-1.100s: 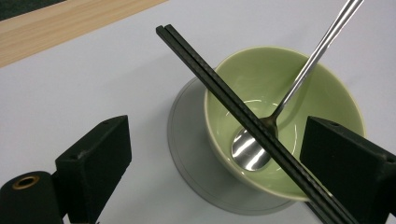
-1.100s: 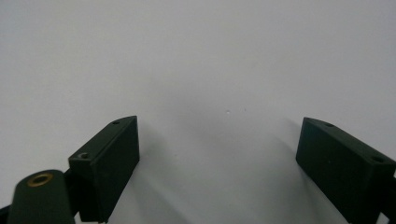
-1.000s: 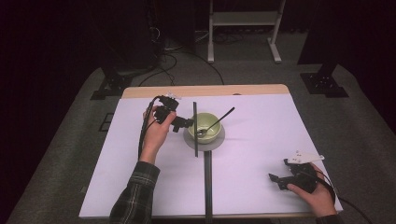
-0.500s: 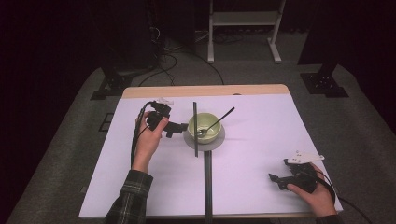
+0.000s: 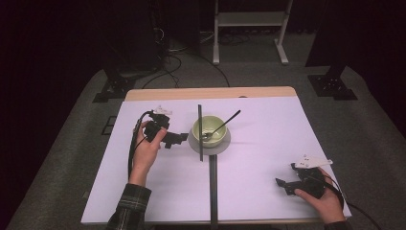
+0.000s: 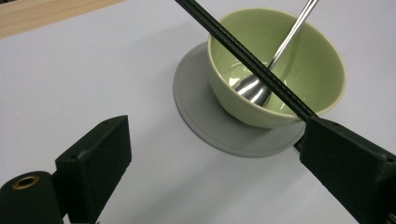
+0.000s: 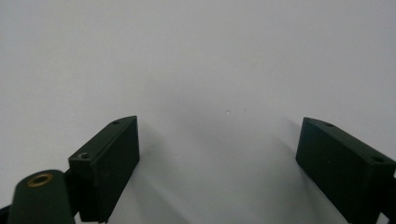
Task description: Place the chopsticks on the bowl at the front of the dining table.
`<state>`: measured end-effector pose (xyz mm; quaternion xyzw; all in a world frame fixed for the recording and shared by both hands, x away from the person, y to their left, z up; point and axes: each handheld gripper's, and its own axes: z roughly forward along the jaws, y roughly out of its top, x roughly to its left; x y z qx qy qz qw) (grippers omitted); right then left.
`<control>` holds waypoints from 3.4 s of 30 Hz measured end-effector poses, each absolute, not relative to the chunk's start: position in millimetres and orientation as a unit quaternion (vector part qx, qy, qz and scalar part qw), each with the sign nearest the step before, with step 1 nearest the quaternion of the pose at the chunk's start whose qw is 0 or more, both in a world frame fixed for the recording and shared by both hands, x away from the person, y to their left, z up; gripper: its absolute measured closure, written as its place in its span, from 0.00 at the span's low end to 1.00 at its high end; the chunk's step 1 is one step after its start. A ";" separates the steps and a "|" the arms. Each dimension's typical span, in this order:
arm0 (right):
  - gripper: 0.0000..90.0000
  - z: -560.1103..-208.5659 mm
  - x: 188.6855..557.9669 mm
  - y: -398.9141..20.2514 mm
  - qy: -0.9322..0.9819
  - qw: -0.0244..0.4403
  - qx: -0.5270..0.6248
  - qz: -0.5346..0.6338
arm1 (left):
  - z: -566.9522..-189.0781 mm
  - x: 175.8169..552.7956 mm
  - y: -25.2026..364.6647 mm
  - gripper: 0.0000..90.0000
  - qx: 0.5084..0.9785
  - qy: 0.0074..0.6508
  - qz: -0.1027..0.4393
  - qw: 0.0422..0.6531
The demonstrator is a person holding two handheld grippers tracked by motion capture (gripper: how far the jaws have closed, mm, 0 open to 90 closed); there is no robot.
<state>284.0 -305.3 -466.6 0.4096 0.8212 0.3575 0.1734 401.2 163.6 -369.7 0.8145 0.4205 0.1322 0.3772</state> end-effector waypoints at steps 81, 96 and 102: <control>0.13 -466.4 283.5 -305.0 0.822 0.177 0.408 0.356 | -411.7 291.0 230.8 0.09 0.806 0.401 0.175 0.398; 0.14 -466.4 283.4 -304.9 0.822 0.177 0.408 0.356 | -430.7 280.3 240.1 0.09 0.811 0.409 0.176 0.380; 0.13 -466.4 283.4 -304.9 0.822 0.177 0.408 0.356 | -440.7 278.8 243.1 0.09 0.811 0.417 0.172 0.372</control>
